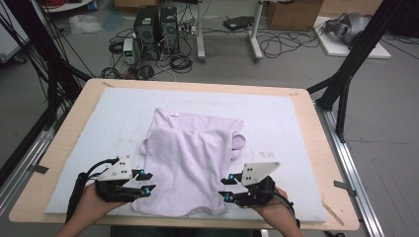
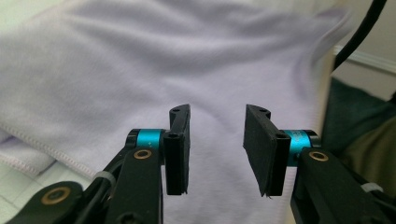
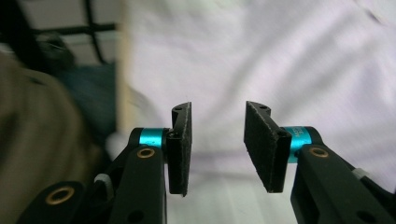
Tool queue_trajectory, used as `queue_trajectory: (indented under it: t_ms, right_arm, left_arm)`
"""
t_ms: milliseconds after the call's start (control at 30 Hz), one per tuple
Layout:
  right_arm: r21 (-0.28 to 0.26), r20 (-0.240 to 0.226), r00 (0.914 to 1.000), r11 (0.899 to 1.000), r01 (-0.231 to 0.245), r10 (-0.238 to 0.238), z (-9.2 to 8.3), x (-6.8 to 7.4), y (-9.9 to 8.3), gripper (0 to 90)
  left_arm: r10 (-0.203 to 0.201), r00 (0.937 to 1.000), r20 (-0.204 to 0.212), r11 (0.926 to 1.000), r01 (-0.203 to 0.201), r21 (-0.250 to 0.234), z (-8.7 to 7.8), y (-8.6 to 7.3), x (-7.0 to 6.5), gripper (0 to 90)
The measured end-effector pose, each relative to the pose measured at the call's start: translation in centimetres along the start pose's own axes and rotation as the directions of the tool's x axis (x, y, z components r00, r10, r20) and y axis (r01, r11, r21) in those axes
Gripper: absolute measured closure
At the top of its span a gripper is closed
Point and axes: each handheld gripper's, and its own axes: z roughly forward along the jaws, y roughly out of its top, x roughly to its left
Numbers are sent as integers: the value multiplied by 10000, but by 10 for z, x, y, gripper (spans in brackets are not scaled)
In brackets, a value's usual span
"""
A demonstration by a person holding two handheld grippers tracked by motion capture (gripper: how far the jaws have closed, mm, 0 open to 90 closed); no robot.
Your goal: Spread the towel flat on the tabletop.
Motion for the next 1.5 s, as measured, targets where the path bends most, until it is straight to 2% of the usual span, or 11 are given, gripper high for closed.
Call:
queue_trajectory:
  t_ms: [100,300,400,533,800,900,1033,1167,1333,1433,1500]
  right_arm:
    - [594,436,9980,9971,-473,448,19,-21,-18,577]
    - [1347,348,9968,9880,-756,715,52,-42,-30,558]
    - [1211,275,9960,9888,-875,848,53,-44,-31,684]
    - [1154,-60,9938,9872,-1097,1112,51,-43,-34,842]
    - [615,-234,9922,9908,-1209,1225,10,-24,-33,847]
    - [65,-650,9923,9945,-1049,1051,-9,-9,-27,834]
    - [-522,-300,9966,9955,-785,770,-26,-3,-19,714]
    - [149,412,9956,9963,-847,840,-12,-18,-27,604]
    - [698,169,9934,9910,-1147,1138,21,-28,-40,523]
    - [1334,-77,9937,9850,-1097,1117,37,-30,-42,566]
    - [1316,-47,9964,9878,-835,849,40,-29,-41,656]
  left_arm:
    - [-237,9994,-242,9982,250,542,19,-9,13,588]
    - [-113,9998,-144,9932,129,1153,41,-19,25,604]
    - [135,9998,-115,9920,-119,1255,40,-19,21,849]
    - [107,9998,-188,9882,-77,1530,35,-18,18,878]
    - [-123,9993,-354,9923,166,1224,-12,-22,7,879]
    - [253,9995,-204,9918,-225,1256,-29,-23,-4,873]
    - [477,9987,-196,9939,-455,1008,-34,-18,-12,677]
    - [410,9987,-297,9957,-384,838,-18,-11,-1,606]
    - [20,9999,-130,9923,-4,1241,16,-11,21,589]
    - [-63,9998,204,9859,28,1672,34,-15,24,650]
    - [-144,9991,408,9905,86,1373,37,-18,21,756]
